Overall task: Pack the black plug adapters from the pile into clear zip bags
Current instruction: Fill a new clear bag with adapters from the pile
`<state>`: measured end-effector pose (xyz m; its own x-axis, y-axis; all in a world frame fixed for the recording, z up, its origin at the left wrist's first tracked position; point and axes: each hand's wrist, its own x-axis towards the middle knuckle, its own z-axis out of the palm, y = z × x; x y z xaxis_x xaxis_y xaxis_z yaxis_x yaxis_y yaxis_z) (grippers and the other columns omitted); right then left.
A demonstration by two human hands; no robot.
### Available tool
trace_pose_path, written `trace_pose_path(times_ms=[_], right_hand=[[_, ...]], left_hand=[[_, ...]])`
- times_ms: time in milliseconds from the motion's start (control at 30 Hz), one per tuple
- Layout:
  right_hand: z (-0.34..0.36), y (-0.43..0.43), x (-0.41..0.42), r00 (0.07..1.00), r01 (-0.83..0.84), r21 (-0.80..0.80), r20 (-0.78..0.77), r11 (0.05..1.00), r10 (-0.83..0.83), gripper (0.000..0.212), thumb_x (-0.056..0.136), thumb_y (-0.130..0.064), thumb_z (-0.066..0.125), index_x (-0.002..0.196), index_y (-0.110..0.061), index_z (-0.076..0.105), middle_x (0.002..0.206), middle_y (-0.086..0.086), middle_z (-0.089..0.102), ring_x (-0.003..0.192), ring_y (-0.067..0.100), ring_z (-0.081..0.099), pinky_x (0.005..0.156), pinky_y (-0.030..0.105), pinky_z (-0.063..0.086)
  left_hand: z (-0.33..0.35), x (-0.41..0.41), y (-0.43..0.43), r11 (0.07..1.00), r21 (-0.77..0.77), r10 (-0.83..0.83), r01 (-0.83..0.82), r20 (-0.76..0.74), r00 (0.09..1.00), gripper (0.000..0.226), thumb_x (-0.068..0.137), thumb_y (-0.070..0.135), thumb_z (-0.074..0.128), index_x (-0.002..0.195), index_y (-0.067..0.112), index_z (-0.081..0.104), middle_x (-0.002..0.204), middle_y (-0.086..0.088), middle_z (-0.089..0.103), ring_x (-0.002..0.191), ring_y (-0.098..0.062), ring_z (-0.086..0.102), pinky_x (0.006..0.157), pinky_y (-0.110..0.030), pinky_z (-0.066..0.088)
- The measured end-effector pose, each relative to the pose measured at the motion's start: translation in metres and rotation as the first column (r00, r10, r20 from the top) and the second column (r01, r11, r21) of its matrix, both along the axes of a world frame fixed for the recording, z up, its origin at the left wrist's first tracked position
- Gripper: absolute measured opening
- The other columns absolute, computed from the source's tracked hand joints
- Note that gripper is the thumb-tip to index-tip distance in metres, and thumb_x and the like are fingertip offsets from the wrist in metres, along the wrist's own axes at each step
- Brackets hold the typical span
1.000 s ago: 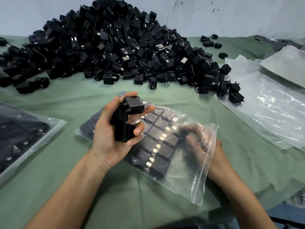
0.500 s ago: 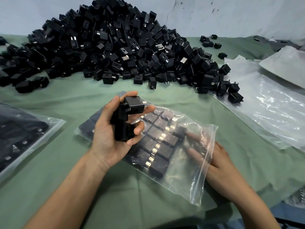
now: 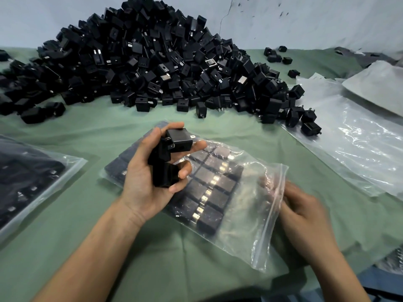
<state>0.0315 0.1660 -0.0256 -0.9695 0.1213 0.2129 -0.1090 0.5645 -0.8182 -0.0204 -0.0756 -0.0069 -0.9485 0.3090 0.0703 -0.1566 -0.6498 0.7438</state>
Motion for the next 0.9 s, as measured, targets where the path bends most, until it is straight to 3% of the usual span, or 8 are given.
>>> trace_pose_path(times_ms=[67, 167, 233, 333, 500, 600, 733, 900], right_hand=[[-0.001, 0.010, 0.002, 0.969, 0.229, -0.084, -0.077, 0.970, -0.235, 0.035, 0.088, -0.004, 0.061, 0.076, -0.036, 0.069, 0.096, -0.013, 0.072, 0.084, -0.010, 0.061, 0.075, 0.003, 0.042], [0.006, 0.009, 0.005, 0.904, 0.326, -0.184, -0.226, 0.927, -0.363, 0.027, 0.089, -0.012, 0.056, 0.076, -0.032, 0.068, 0.089, -0.008, 0.072, 0.074, 0.001, 0.061, 0.070, 0.019, 0.046], [0.017, -0.005, 0.007, 0.900, 0.228, -0.188, -0.334, 0.955, -0.280, 0.016, 0.088, -0.021, 0.057, 0.084, -0.031, 0.068, 0.092, -0.009, 0.071, 0.080, 0.004, 0.063, 0.075, 0.025, 0.047], [0.036, -0.036, 0.005, 0.904, -0.023, -0.076, -0.427, 0.997, -0.011, 0.013, 0.087, -0.022, 0.060, 0.098, -0.024, 0.067, 0.100, -0.011, 0.068, 0.097, 0.010, 0.065, 0.085, 0.025, 0.049], [0.047, -0.074, -0.006, 0.926, -0.313, -0.095, -0.254, 0.945, 0.281, 0.062, 0.081, -0.012, 0.066, 0.134, -0.031, 0.041, 0.121, -0.007, 0.059, 0.111, 0.004, 0.058, 0.094, 0.019, 0.046], [0.047, -0.076, -0.011, 0.929, -0.343, -0.153, -0.204, 0.927, 0.310, 0.074, 0.081, -0.005, 0.072, 0.139, -0.035, 0.037, 0.114, -0.008, 0.063, 0.100, 0.004, 0.062, 0.081, 0.011, 0.048], [0.046, -0.065, -0.015, 0.938, -0.336, -0.161, -0.144, 0.928, 0.314, 0.083, 0.078, -0.011, 0.077, 0.141, -0.042, 0.032, 0.099, -0.014, 0.067, 0.086, 0.008, 0.064, 0.072, 0.012, 0.046], [0.046, -0.054, -0.015, 0.915, -0.379, -0.022, -0.161, 0.925, 0.371, 0.059, 0.083, -0.019, 0.069, 0.133, -0.042, 0.048, 0.089, -0.010, 0.063, 0.078, 0.014, 0.060, 0.071, 0.015, 0.044]], left_hand=[[-0.001, 0.000, 0.001, 0.999, -0.031, -0.018, 0.017, -0.037, 0.999, 0.049, 0.072, 0.051, 0.070, 0.113, 0.025, 0.061, 0.113, -0.021, 0.066, 0.050, -0.015, 0.049, 0.037, -0.016, 0.036], [-0.001, 0.001, 0.002, 0.995, -0.087, -0.053, 0.045, -0.090, 0.995, 0.052, 0.073, 0.053, 0.071, 0.114, 0.024, 0.060, 0.114, -0.023, 0.066, 0.051, -0.017, 0.051, 0.038, -0.017, 0.034], [0.000, 0.002, 0.003, 0.991, -0.125, -0.070, 0.056, -0.112, 0.991, 0.053, 0.073, 0.053, 0.071, 0.116, 0.023, 0.059, 0.114, -0.025, 0.066, 0.050, -0.018, 0.052, 0.038, -0.017, 0.035], [0.000, 0.002, 0.004, 0.975, -0.212, -0.094, 0.063, -0.136, 0.986, 0.056, 0.073, 0.055, 0.071, 0.117, 0.022, 0.056, 0.111, -0.027, 0.066, 0.050, -0.017, 0.052, 0.038, -0.018, 0.035], [-0.003, 0.006, 0.008, 0.920, -0.389, -0.140, 0.046, -0.218, 0.966, 0.037, 0.079, 0.043, 0.061, 0.112, 0.026, 0.065, 0.084, -0.005, 0.067, 0.049, -0.019, 0.055, 0.038, -0.018, 0.036], [-0.004, 0.007, 0.008, 0.889, -0.457, -0.154, 0.032, -0.233, 0.960, 0.036, 0.080, 0.039, 0.054, 0.111, 0.027, 0.066, 0.084, -0.007, 0.065, 0.049, -0.020, 0.057, 0.039, -0.019, 0.038], [-0.006, 0.006, 0.007, 0.854, -0.520, -0.180, 0.016, -0.268, 0.947, 0.043, 0.084, 0.040, 0.055, 0.126, 0.031, 0.059, 0.067, -0.005, 0.063, 0.052, -0.021, 0.059, 0.042, -0.018, 0.039], [-0.008, 0.007, 0.006, 0.874, -0.486, -0.163, 0.013, -0.267, 0.950, 0.049, 0.082, 0.043, 0.061, 0.131, 0.036, 0.055, 0.064, -0.022, 0.061, 0.046, -0.022, 0.056, 0.043, -0.018, 0.040]])
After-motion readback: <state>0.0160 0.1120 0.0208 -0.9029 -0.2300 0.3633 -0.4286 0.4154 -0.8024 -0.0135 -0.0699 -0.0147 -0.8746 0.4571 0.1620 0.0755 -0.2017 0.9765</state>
